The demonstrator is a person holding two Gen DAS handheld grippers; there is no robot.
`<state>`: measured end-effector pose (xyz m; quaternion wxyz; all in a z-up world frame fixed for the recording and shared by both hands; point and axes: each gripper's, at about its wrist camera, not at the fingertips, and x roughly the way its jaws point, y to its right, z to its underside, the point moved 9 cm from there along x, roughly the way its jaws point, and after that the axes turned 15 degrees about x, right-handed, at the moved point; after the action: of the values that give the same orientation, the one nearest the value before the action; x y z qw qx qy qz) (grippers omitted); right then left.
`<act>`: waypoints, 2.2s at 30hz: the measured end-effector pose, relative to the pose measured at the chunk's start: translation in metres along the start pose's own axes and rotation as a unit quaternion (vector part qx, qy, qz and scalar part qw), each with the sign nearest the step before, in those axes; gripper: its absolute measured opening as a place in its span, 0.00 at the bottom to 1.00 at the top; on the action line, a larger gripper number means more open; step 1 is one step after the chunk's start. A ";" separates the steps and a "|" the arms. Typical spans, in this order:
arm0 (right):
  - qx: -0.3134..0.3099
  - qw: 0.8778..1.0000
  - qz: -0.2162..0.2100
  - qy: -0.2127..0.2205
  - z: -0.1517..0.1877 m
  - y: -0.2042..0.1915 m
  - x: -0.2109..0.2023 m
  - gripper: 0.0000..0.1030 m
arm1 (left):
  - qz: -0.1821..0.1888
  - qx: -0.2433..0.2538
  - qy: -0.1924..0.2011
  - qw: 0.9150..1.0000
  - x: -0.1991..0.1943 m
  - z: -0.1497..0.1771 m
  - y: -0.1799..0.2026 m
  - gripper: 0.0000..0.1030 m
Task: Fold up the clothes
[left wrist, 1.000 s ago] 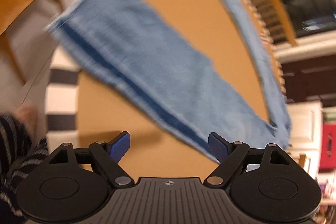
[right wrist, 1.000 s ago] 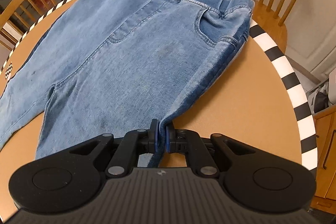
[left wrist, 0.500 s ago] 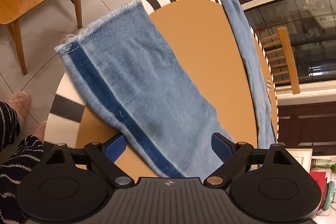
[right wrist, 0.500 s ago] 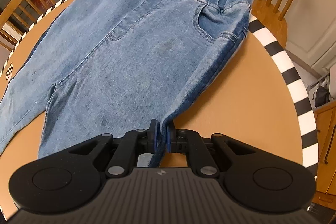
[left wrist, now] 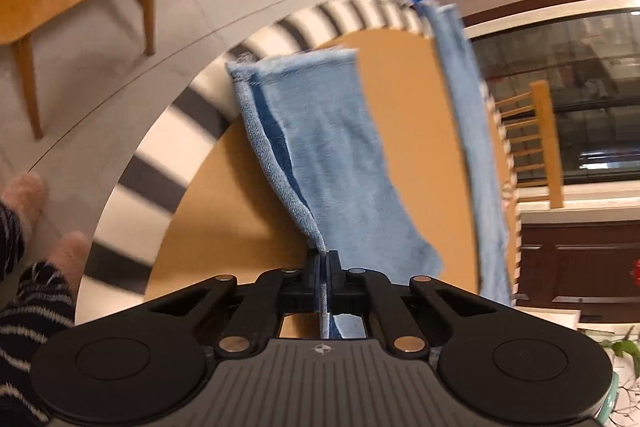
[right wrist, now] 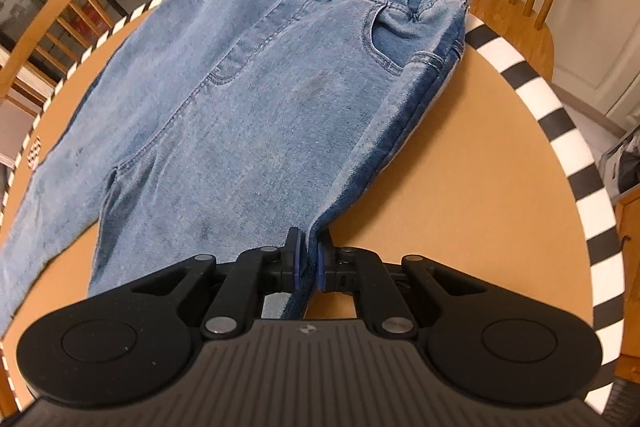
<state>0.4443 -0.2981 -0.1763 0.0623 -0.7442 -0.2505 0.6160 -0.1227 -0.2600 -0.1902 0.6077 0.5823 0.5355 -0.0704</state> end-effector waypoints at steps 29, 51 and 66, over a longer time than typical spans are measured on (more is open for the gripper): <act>0.019 0.993 -0.117 0.006 0.040 -0.043 -0.105 0.04 | 0.038 0.067 0.075 0.994 -0.043 -0.140 0.117 0.03; -0.024 0.993 0.113 0.027 -0.083 -0.244 0.044 0.05 | -0.017 0.138 -0.079 0.987 0.158 -0.302 0.242 0.03; -0.008 0.988 0.155 0.027 -0.081 -0.243 0.132 0.22 | -0.077 0.188 -0.258 0.945 0.255 -0.323 0.250 0.16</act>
<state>0.4646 -0.0105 -0.1773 -0.0332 -0.7909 -0.1353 0.5959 -0.0229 0.2079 -0.1378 0.5977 0.6048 0.3802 -0.3639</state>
